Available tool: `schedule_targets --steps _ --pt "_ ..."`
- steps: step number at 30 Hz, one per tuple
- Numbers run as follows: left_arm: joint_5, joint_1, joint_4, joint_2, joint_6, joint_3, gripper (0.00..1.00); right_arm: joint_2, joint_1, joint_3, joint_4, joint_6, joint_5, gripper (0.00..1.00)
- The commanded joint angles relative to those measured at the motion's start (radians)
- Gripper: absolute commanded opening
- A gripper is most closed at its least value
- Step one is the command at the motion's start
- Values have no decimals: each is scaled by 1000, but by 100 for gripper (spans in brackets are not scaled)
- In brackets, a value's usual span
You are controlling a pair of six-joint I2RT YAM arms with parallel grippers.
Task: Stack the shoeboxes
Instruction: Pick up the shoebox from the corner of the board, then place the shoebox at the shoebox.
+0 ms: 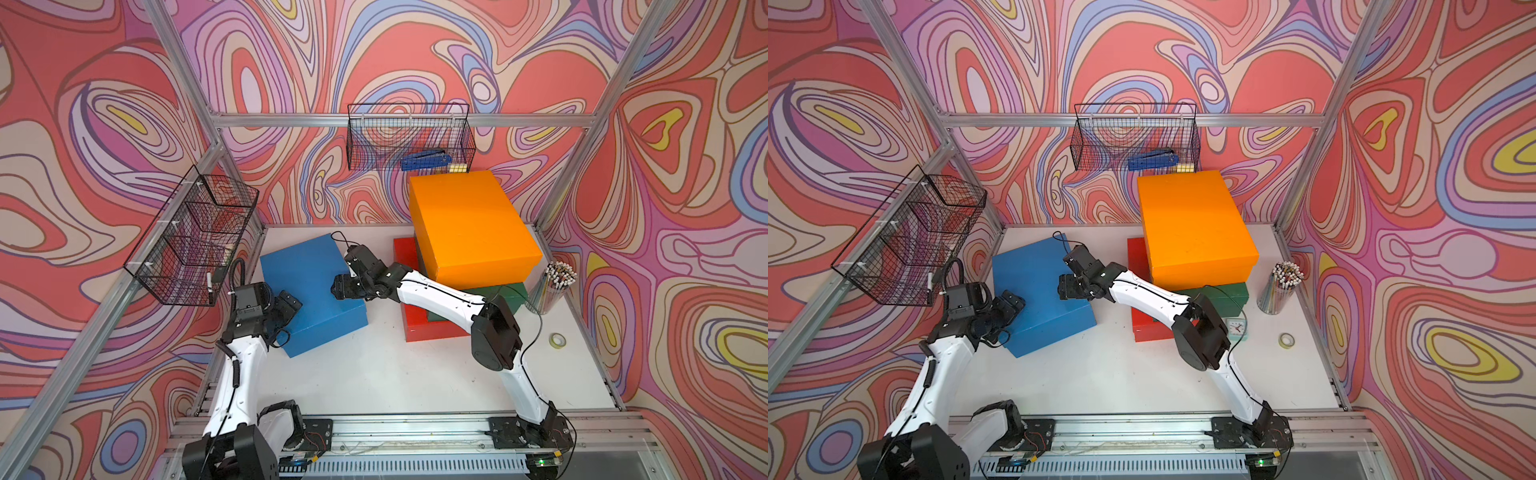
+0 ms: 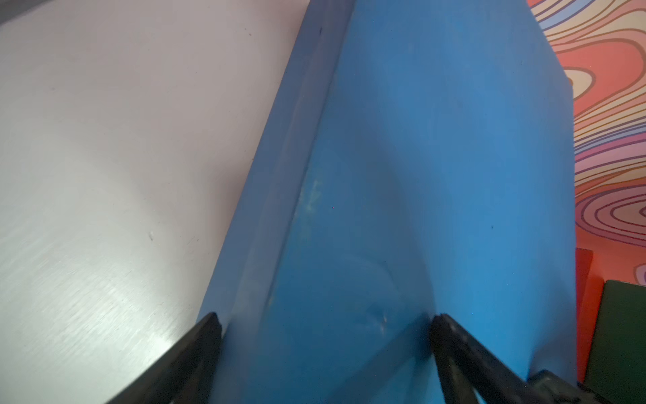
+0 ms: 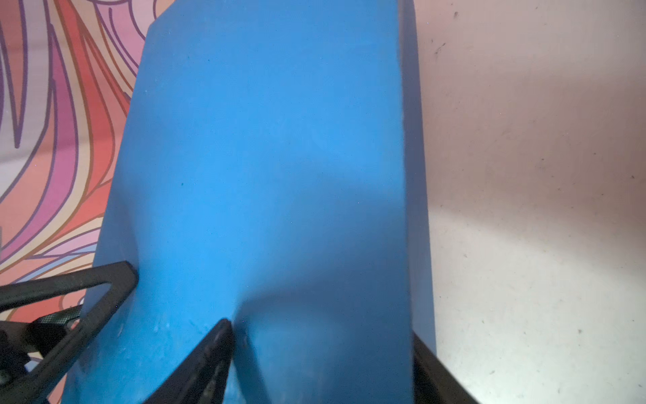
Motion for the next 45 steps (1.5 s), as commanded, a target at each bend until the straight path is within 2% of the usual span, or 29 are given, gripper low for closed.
schedule_targets --steps 1,12,24,33,45 --pt "223 -94 21 -26 -71 85 93 -83 171 5 153 -22 -233 33" --pt "144 -243 -13 -22 -110 259 93 -166 189 5 80 -74 -138 22" --pt "25 -413 -66 12 -123 465 93 -268 200 27 -19 -151 -27 21" --pt "-76 -555 -127 49 -116 648 93 -299 256 106 -101 -192 53 21" --pt "-197 -728 -150 118 -119 868 92 -376 286 134 -150 -188 129 20"
